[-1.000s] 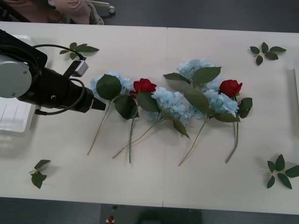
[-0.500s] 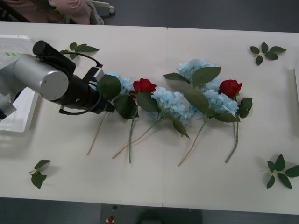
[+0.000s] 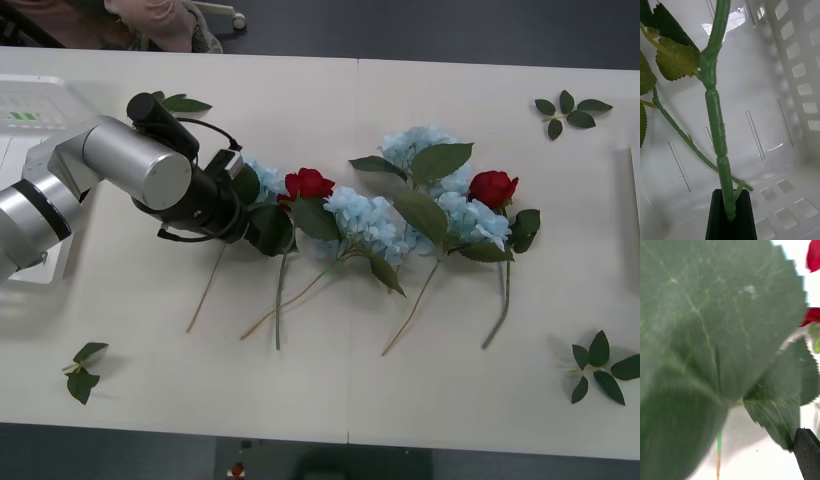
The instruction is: Put the red flowers into the right box and the blue flowers into the left box
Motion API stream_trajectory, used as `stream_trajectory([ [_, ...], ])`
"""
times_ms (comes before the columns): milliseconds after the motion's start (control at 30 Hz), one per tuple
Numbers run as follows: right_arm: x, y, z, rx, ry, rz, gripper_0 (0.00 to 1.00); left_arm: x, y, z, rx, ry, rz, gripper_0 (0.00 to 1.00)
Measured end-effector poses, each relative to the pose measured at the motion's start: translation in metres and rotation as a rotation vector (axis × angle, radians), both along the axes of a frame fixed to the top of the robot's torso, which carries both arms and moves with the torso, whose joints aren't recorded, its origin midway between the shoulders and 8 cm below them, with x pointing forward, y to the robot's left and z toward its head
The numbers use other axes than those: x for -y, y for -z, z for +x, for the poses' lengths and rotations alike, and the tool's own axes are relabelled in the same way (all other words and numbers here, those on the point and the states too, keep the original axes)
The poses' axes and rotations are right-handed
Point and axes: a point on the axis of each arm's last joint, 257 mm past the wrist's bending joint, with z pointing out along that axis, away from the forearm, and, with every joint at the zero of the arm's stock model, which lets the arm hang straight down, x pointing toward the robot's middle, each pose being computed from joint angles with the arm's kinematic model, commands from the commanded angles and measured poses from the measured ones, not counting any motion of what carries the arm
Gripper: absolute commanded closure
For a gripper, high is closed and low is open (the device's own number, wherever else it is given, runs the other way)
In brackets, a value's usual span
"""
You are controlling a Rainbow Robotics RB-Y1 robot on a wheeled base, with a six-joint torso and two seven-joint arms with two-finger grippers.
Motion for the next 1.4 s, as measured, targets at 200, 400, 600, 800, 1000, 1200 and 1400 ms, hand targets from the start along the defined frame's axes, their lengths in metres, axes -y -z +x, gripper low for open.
stream_trajectory([
  [200,-0.003,0.005,-0.001,-0.022,-0.013,-0.009,0.06,0.002,0.008,0.009,0.012,0.028,0.044,0.00],
  [400,-0.018,0.001,-0.007,-0.072,-0.011,0.059,0.06,-0.002,0.015,0.009,0.031,0.066,0.087,0.00],
  [600,-0.057,-0.041,0.003,-0.086,-0.084,0.124,0.06,-0.004,0.016,0.010,0.036,0.069,0.100,0.11],
  [800,-0.122,-0.079,0.022,-0.045,-0.239,0.233,0.06,-0.007,0.016,0.012,0.043,0.071,0.112,0.75],
  [1000,-0.169,-0.096,0.039,-0.021,-0.364,0.264,0.06,-0.007,0.016,0.012,0.043,0.071,0.112,0.85],
  [1200,-0.236,-0.075,0.057,-0.038,-0.490,0.281,0.06,-0.007,0.016,0.012,0.043,0.070,0.113,1.00],
  [1400,-0.289,-0.056,0.073,-0.057,-0.577,0.290,0.06,-0.013,0.016,0.016,0.058,0.072,0.137,1.00],
])
